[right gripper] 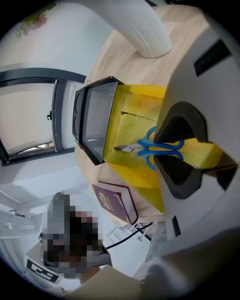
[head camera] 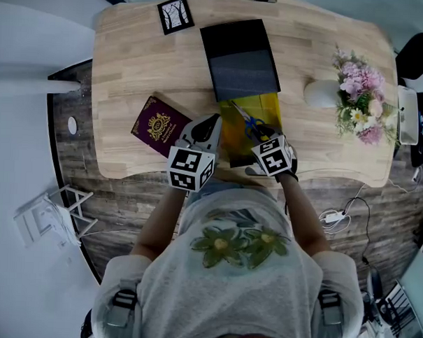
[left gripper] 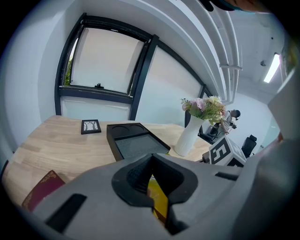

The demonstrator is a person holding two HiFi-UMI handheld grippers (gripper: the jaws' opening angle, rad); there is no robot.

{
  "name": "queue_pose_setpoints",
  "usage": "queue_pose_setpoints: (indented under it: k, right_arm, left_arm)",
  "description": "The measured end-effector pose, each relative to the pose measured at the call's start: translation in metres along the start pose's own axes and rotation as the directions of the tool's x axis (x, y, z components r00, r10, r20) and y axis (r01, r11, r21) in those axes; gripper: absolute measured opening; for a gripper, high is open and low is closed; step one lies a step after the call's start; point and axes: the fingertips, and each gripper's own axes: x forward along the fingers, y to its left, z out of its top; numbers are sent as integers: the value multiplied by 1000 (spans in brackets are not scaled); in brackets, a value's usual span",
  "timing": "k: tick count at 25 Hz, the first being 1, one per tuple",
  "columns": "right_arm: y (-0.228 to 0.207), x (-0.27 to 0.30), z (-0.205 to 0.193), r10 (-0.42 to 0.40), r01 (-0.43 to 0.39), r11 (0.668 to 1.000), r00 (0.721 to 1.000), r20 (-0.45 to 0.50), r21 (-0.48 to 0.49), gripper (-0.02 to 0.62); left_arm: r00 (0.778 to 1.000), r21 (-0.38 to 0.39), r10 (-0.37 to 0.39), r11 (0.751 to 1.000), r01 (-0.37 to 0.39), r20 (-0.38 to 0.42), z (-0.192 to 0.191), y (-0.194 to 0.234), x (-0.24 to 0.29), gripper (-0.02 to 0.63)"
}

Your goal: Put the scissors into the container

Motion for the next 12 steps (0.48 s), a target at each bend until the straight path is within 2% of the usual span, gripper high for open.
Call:
queue_pose_setpoints:
  k: [12]
  right_arm:
    - [-2, 4, -2, -6, 6, 1000, 1000, -17, 5, 81]
  left_arm:
    - [1000, -6, -3, 1000, 3, -12, -5, 1, 2, 6]
